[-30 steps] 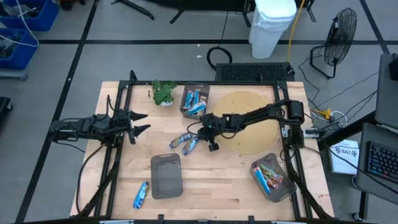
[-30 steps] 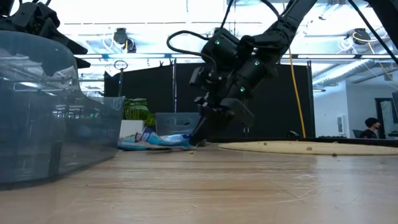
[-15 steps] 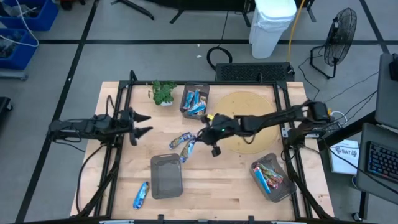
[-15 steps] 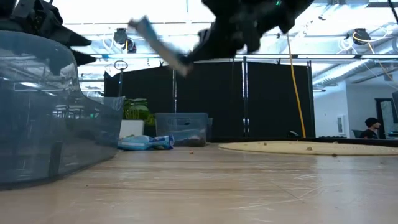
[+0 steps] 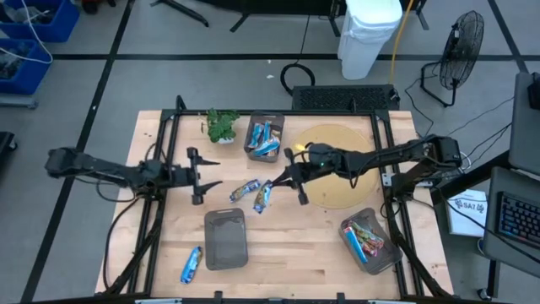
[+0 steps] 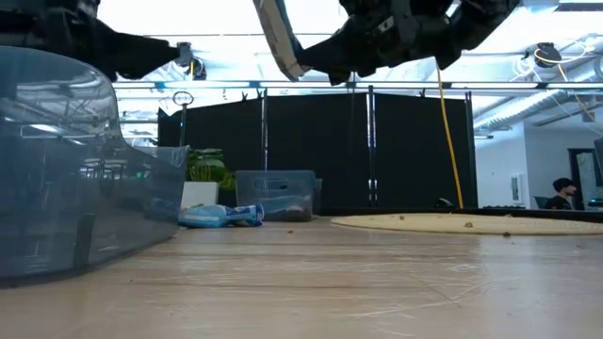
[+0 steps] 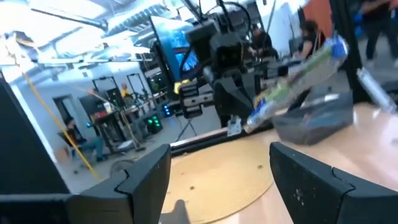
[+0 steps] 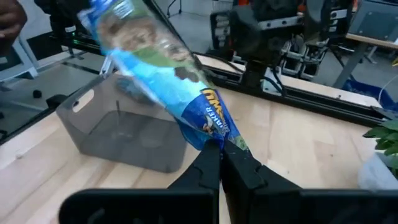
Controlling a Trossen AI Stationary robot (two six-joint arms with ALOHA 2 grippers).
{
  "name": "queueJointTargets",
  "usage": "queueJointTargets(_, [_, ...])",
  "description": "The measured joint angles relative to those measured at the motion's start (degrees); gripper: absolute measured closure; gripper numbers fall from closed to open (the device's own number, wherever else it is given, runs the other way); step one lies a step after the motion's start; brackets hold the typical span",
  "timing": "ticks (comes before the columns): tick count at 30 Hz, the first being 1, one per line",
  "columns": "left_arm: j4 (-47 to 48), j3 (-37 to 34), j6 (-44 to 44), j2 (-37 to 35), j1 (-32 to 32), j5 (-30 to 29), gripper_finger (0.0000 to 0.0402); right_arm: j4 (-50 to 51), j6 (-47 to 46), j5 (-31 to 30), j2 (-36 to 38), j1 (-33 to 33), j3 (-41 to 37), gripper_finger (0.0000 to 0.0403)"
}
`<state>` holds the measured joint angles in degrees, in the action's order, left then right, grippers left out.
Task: Pick and place Granola Bars by type
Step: Put the blue granola bar into the bottom left black bin
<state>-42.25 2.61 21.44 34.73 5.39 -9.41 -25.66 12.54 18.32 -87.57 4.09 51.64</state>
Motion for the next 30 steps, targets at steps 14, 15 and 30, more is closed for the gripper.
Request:
queueJointTargets(14, [1.03, 23.12, 14.61, 31.21, 2.65, 2.03, 0.0128, -1.16, -0.33, -0.08, 0.04, 0.46, -0.18, 0.0403])
queueJointTargets(15, [1.19, 24.54, 15.66, 33.00, 3.40, 2.10, 0.0128, -1.10, -0.33, -0.08, 0.04, 0.47, -0.18, 0.0403])
queueJointTargets(30, [2.00, 32.42, 18.28, 41.06, 11.13, 2.28, 0.0128, -1.11, -0.05, -0.04, 0.04, 1.21, -0.18, 0.0403])
